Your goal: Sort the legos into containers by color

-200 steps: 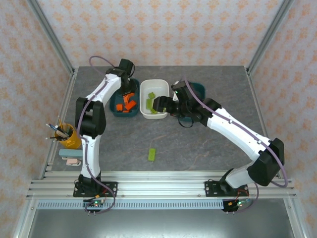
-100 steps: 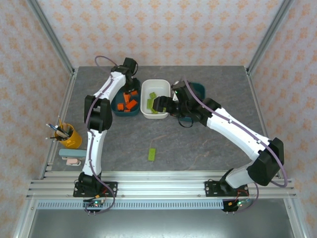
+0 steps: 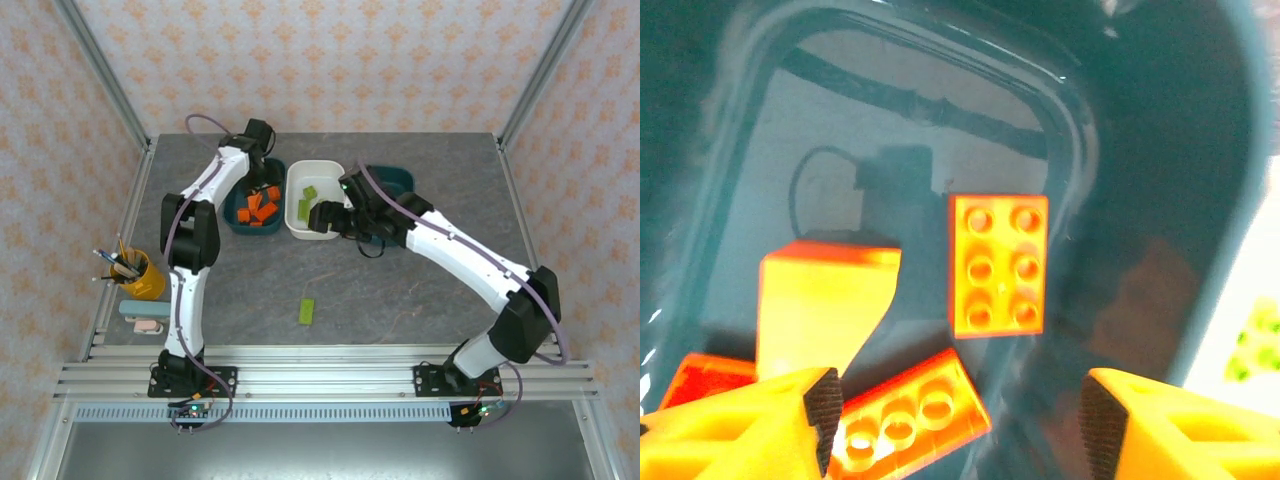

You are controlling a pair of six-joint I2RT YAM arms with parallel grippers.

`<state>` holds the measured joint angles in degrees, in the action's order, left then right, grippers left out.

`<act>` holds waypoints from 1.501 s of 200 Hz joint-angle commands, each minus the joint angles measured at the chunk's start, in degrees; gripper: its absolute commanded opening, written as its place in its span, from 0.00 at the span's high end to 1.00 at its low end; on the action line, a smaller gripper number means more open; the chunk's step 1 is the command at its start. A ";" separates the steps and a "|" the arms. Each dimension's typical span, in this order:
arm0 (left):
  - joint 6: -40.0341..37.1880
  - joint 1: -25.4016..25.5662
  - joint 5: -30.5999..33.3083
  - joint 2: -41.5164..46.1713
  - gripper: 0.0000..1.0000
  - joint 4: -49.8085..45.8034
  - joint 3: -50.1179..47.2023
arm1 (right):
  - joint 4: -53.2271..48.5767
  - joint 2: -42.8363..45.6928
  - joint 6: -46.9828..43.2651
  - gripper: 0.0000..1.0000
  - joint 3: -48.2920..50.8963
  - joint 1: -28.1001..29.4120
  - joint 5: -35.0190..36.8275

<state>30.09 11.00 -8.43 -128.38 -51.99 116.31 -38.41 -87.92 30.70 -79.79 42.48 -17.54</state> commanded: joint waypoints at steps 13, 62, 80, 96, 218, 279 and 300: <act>2.47 4.16 5.09 17.83 0.26 -0.17 -8.26 | -12.95 -6.11 -0.90 0.19 -3.66 5.42 3.32; 6.97 12.45 8.43 45.06 0.16 3.47 -35.98 | -18.54 -15.03 8.79 0.22 -5.01 13.58 3.10; 9.08 16.78 8.96 54.58 0.15 3.40 -45.16 | -18.28 -17.76 12.46 0.24 -4.94 16.28 3.62; 10.51 20.54 9.22 62.70 0.14 2.56 -52.19 | -17.03 -19.98 16.18 0.24 -4.74 18.09 3.66; 12.37 23.65 6.41 94.00 0.10 -10.06 -69.17 | -7.97 -29.73 29.20 0.46 -3.83 21.38 6.79; 11.66 23.63 5.61 93.86 0.10 -9.24 -69.14 | -7.01 -29.48 29.30 0.71 -3.48 21.35 9.29; 11.73 23.62 5.18 93.24 0.10 -8.02 -69.17 | -8.10 -28.33 28.06 0.73 -4.13 20.95 10.82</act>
<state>41.78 34.50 -2.68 -34.65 -60.66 47.70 -48.05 -116.73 59.44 -83.59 63.59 -11.07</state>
